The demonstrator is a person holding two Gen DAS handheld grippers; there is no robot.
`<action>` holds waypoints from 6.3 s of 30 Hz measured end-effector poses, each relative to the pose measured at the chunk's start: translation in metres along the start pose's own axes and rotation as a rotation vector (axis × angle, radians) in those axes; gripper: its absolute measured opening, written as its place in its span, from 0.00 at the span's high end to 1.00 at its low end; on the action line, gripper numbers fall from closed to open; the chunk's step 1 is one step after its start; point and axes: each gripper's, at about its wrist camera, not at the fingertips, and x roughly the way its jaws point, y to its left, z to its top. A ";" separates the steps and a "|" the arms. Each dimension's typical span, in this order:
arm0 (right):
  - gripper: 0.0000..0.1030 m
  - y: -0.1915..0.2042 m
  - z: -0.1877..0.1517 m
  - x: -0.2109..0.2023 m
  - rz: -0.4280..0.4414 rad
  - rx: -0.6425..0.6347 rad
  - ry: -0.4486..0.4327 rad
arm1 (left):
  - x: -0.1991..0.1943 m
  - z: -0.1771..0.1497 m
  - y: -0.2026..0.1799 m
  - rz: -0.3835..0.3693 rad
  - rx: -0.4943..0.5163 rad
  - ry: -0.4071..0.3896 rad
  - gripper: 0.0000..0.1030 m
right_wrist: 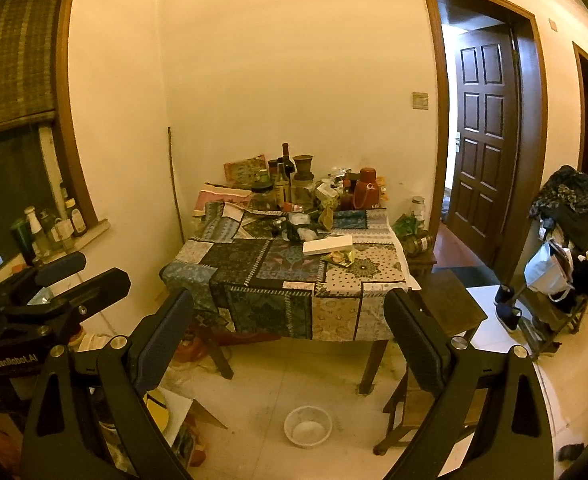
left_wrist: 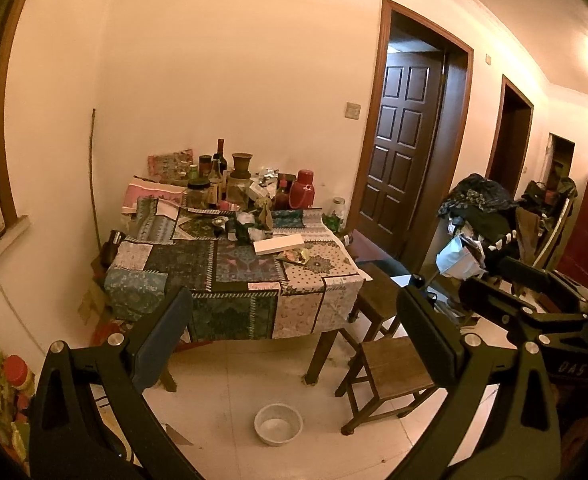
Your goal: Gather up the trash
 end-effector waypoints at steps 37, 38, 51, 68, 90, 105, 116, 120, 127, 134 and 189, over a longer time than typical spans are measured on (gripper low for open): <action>0.08 -0.093 0.072 0.167 -0.082 0.029 0.057 | 0.233 0.093 0.004 0.088 -0.004 0.032 0.10; 0.08 -0.100 0.076 0.177 -0.072 0.026 0.065 | 0.243 0.095 0.005 0.097 -0.014 0.033 0.10; 0.08 -0.147 0.092 0.314 0.008 0.021 0.262 | 0.389 0.107 0.041 0.227 -0.055 0.209 0.10; 0.12 -0.183 0.058 0.539 0.003 0.465 0.577 | 0.589 0.101 0.170 0.108 -0.098 0.478 0.10; 0.65 -0.208 0.022 0.617 0.125 0.728 0.677 | 0.719 0.046 0.196 -0.088 -0.360 0.728 0.55; 0.81 -0.147 0.100 0.581 0.050 0.339 0.541 | 0.658 0.095 0.191 -0.035 -0.219 0.571 0.77; 0.82 -0.080 0.099 0.603 0.048 0.139 0.601 | 0.607 0.119 0.234 0.083 -0.180 0.457 0.77; 0.85 -0.074 0.084 0.616 0.075 0.183 0.625 | 0.600 0.121 0.240 0.107 -0.151 0.440 0.77; 0.85 -0.073 0.094 0.600 0.065 0.220 0.548 | 0.582 0.126 0.230 0.110 -0.119 0.411 0.77; 0.85 -0.092 0.121 0.534 0.067 0.214 0.412 | 0.548 0.135 0.183 0.101 -0.093 0.339 0.77; 0.85 -0.050 -0.034 0.167 -0.057 0.275 0.352 | 0.188 -0.071 0.065 -0.032 -0.085 0.434 0.77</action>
